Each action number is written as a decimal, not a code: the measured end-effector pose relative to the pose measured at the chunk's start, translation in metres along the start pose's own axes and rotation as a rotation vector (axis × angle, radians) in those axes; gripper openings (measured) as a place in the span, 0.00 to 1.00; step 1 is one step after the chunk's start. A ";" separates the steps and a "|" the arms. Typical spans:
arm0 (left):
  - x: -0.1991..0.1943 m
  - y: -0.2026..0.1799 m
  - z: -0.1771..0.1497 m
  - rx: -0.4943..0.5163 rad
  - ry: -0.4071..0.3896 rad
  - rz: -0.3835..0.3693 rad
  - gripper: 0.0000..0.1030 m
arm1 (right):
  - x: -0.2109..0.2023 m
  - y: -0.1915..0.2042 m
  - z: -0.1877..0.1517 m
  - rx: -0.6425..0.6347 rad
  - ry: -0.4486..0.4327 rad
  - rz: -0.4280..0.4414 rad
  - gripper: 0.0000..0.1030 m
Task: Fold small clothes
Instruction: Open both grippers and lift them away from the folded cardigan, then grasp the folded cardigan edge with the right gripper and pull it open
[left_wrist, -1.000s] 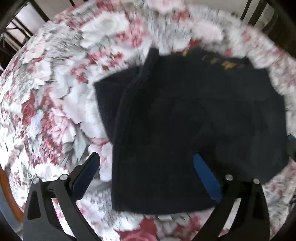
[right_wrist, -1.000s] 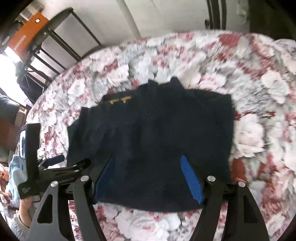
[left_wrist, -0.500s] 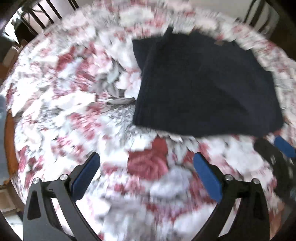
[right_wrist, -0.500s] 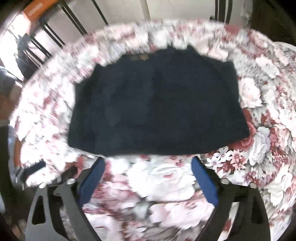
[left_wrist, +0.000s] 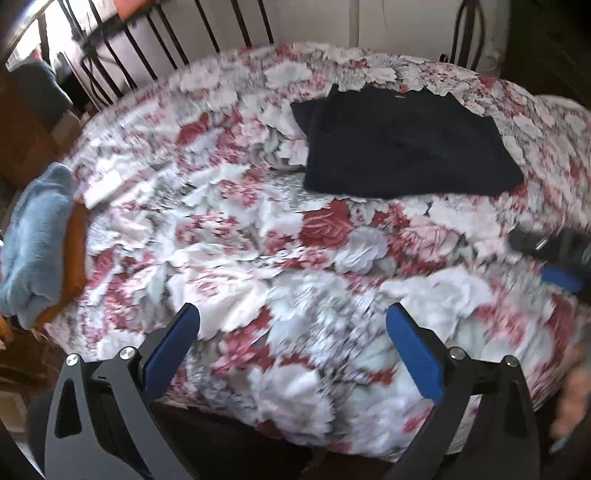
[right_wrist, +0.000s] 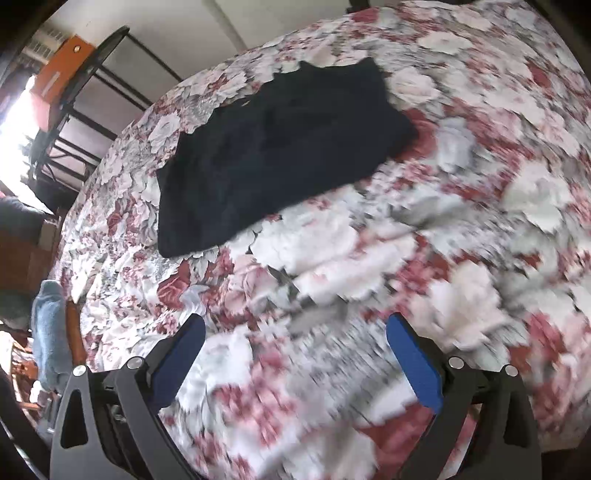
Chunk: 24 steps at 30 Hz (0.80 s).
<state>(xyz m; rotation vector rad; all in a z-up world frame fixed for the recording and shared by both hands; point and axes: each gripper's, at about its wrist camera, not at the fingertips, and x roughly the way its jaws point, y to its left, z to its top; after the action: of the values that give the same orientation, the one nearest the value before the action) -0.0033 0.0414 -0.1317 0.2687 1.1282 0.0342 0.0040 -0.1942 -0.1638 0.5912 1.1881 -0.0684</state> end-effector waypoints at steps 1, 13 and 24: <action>0.005 -0.001 -0.005 0.008 0.021 0.026 0.96 | -0.008 -0.006 -0.001 -0.001 -0.020 0.002 0.96; 0.000 -0.048 0.008 0.197 -0.082 0.083 0.96 | -0.035 -0.066 0.012 0.060 -0.271 -0.047 0.96; 0.034 -0.006 0.107 0.032 -0.078 -0.004 0.96 | -0.065 -0.054 0.092 0.048 -0.437 0.081 0.96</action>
<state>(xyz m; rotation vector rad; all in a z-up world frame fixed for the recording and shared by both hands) 0.1066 0.0199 -0.1201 0.2936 1.0520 0.0019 0.0377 -0.2990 -0.1053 0.6274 0.7402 -0.1498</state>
